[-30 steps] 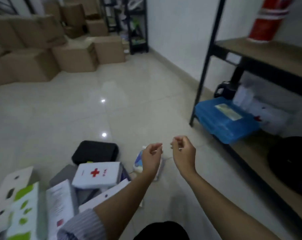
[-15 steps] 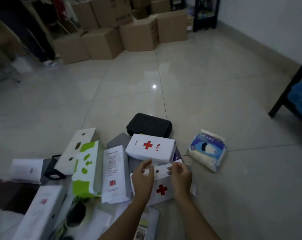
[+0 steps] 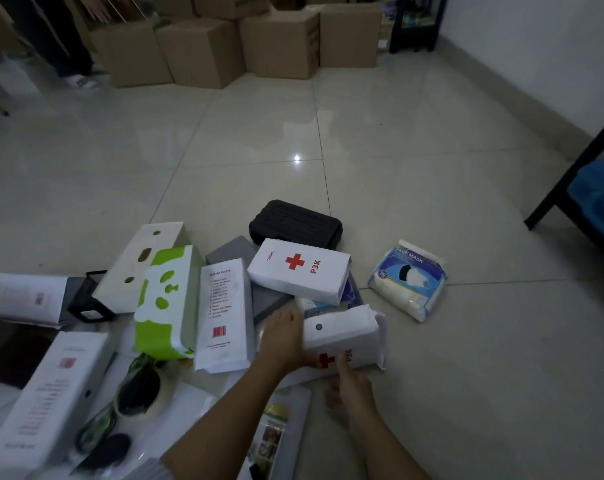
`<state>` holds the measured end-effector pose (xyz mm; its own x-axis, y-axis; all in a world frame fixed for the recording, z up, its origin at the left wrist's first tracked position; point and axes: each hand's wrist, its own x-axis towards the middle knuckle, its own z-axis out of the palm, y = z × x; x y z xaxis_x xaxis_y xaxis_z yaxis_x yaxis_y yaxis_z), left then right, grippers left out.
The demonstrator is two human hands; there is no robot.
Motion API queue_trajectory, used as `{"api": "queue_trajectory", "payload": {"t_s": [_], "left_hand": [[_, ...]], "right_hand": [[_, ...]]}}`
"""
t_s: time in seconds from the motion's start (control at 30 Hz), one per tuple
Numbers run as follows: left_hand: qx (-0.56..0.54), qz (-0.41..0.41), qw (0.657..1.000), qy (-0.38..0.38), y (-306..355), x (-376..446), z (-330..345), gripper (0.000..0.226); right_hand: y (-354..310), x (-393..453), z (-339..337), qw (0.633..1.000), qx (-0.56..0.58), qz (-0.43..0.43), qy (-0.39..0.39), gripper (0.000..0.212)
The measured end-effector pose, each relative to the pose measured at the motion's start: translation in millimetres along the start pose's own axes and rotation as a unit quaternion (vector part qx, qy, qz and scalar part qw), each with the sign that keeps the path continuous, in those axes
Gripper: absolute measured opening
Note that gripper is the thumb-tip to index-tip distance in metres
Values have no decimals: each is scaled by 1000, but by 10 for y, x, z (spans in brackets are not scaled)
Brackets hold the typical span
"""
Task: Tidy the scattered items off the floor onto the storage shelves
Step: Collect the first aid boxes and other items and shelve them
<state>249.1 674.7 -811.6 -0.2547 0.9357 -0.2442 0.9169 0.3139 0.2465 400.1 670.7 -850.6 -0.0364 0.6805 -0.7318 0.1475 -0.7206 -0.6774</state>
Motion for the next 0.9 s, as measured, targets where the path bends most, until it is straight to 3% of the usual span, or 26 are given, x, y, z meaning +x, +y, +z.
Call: {"api": "queue_trajectory", "payload": {"t_s": [0.13, 0.23, 0.33, 0.4, 0.47, 0.53, 0.6, 0.7, 0.77, 0.8, 0.87, 0.9], "left_hand": [[51, 30, 998, -5, 45, -117, 94, 84], [48, 32, 998, -16, 46, -141, 39, 84], [-18, 2, 1000, -24, 45, -209, 4, 81], [-159, -26, 987, -12, 32, -292, -37, 72], [-365, -29, 931, -14, 59, -389, -117, 50], [-511, -49, 858, -20, 108, -467, -170, 54], [-567, -79, 819, -17, 124, -486, -188, 72], [-633, -96, 768, -22, 106, -464, -238, 50], [-635, -162, 752, 74, 37, -459, -240, 53], [-597, -218, 751, 176, -26, -462, -202, 54], [-456, -303, 761, 347, -273, -460, -45, 57], [-395, -340, 775, 357, -385, -449, 15, 66]], "right_hand": [[5, -142, 75, 992, 83, 63, -72, 58], [-15, -214, 87, 988, 107, 74, -84, 69], [15, -164, 126, 995, 95, 11, -12, 83], [-16, -181, 117, 996, 48, -70, 41, 74], [-135, -265, 106, 989, 52, -132, 40, 52], [-312, -344, 71, 981, 80, -178, -13, 44], [-496, -388, 57, 975, 66, -202, -62, 37], [-647, -356, 41, 974, 41, -205, -93, 32], [-686, -341, 40, 973, 38, -207, -93, 33], [-699, -346, 43, 973, 32, -207, -92, 33], [-711, -342, 33, 974, 27, -206, -85, 33], [-708, -335, 26, 975, 30, -205, -81, 32]]}}
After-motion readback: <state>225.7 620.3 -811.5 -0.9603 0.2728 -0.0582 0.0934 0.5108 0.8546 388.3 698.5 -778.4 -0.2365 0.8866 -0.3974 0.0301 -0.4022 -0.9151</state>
